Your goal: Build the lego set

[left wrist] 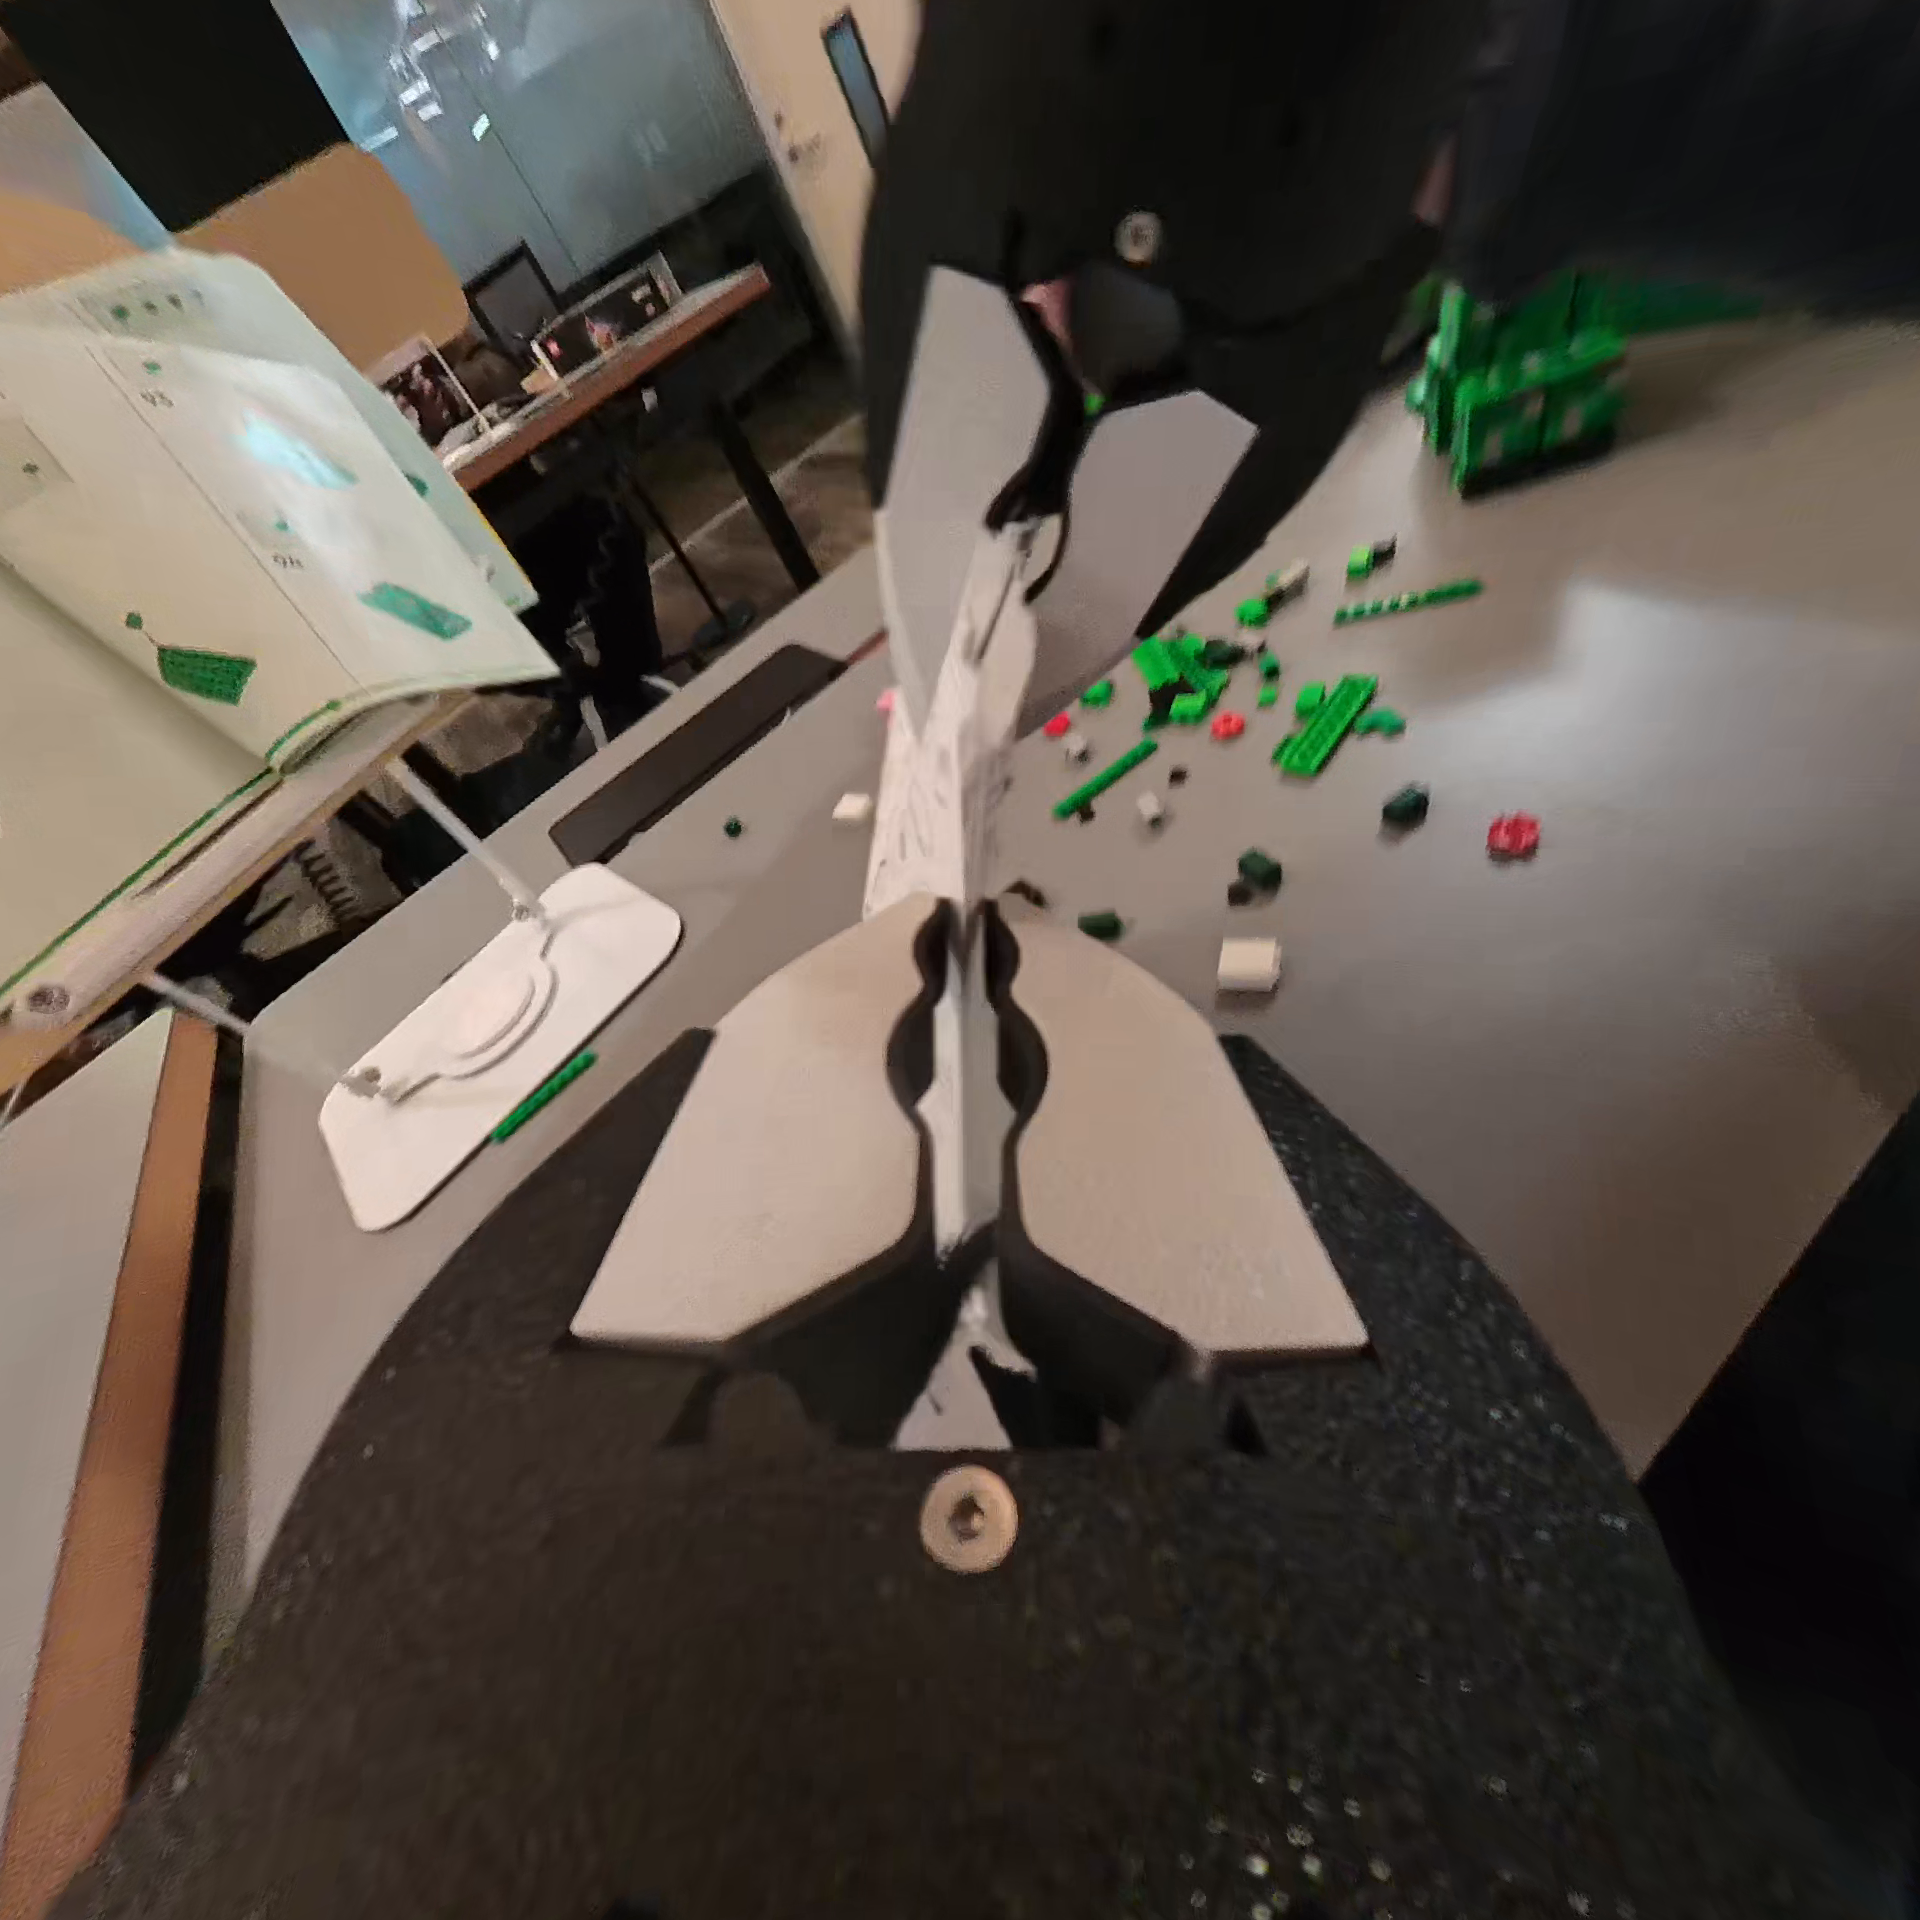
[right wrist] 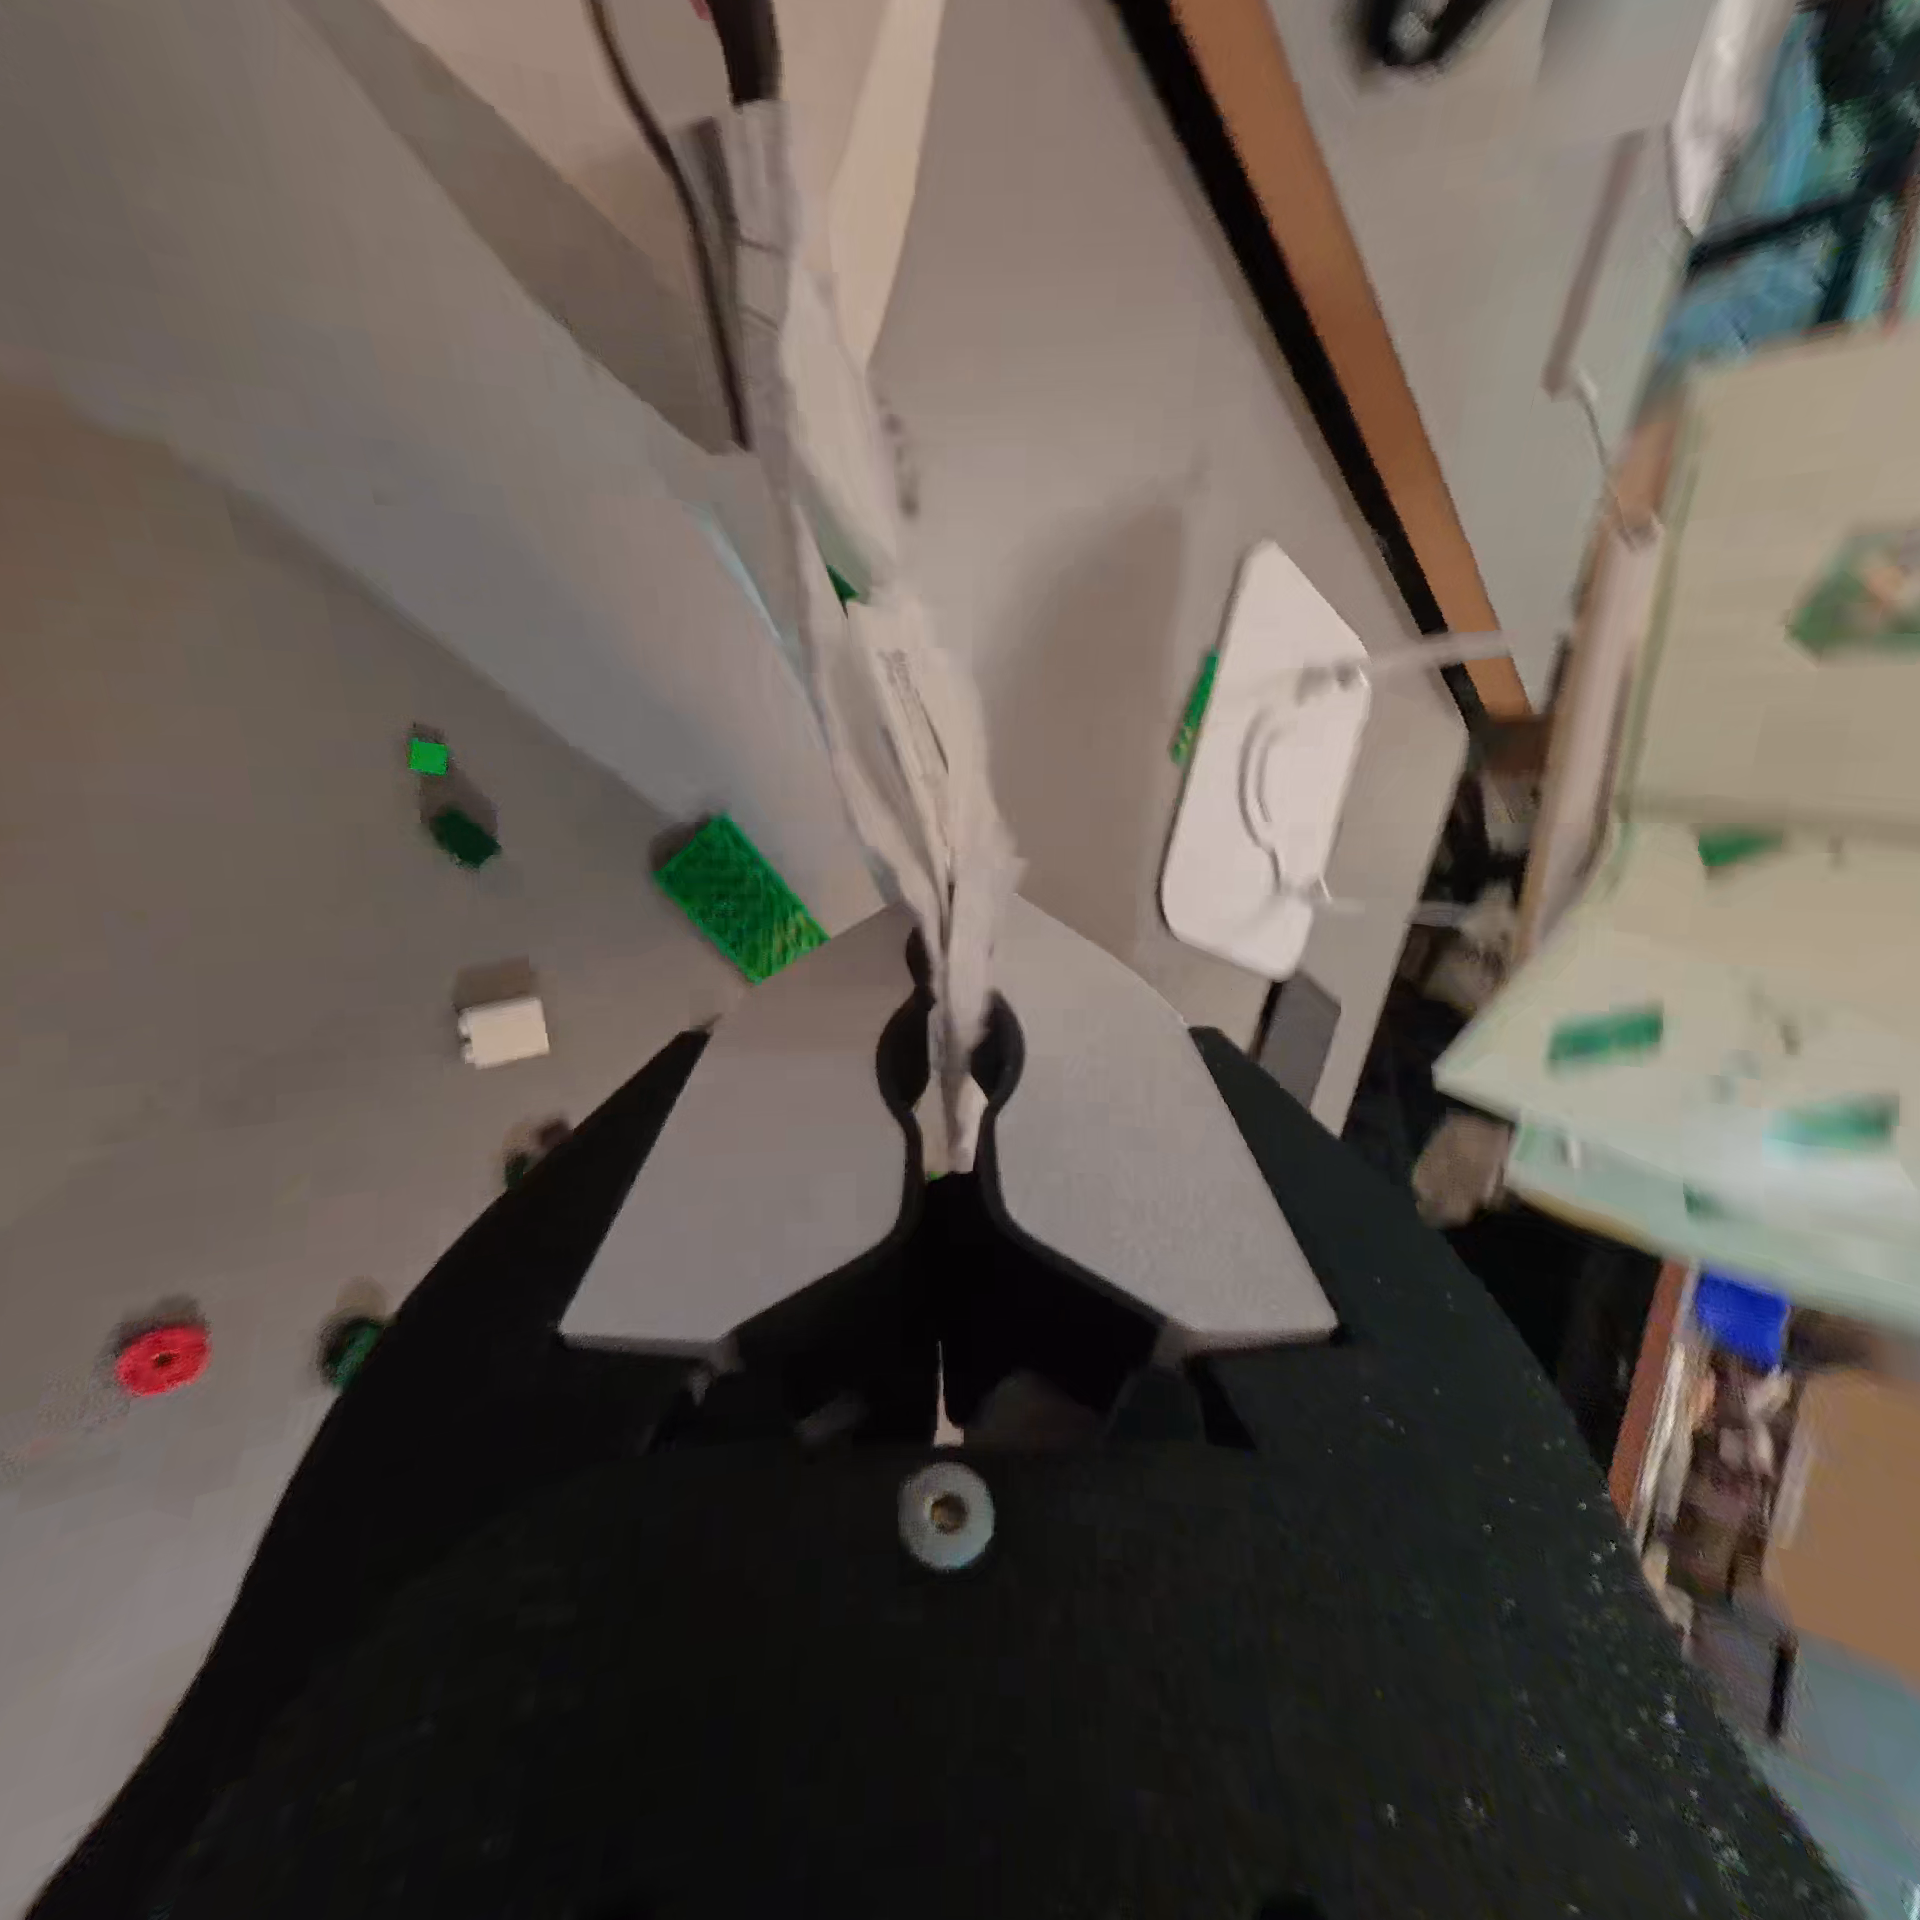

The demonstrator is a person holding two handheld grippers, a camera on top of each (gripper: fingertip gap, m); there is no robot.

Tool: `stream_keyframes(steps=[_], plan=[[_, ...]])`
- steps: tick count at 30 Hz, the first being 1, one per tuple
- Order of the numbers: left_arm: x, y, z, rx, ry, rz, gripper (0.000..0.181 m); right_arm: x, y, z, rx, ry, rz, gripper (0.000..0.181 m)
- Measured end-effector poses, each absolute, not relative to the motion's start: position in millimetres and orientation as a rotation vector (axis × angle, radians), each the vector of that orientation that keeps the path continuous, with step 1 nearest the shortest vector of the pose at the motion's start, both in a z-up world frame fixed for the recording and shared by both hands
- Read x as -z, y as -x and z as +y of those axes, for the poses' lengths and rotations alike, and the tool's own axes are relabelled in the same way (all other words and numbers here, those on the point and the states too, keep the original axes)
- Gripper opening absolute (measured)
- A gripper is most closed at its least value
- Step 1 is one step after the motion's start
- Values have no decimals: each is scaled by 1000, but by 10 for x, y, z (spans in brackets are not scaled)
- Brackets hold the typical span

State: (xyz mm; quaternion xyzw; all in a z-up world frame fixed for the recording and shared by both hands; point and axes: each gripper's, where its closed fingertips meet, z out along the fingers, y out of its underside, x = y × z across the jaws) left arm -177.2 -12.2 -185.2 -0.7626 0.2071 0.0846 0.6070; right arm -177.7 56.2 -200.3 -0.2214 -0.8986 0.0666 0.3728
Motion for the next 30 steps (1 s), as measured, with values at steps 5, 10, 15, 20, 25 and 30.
stream_keyframes(steps=[5, 10, 15, 20, 25, 30], plan=[[1593, 1624, 73, -246, 1699, 509, 39, 1578, 822, 1193, -140, 1027, -2036, 2], [1496, 1524, 250, -221, 1621, 544, 25, 812, -715, 1811, 16, 1424, -1657, 2], [1680, 1474, 423, -120, 1665, 539, 14, 53, -2292, 2365, 267, 1738, -1187, 2], [1793, 1468, 485, -116, 1704, 518, 10, 130, -3405, 2944, 488, 2048, -910, 2], [1859, 1548, 434, -102, 1739, 477, 11, 828, -3889, 3453, 527, 2351, -800, 1], [1949, 1637, 369, -109, 1791, 448, 11, 1491, -4038, 3705, 661, 2535, -803, 1]])
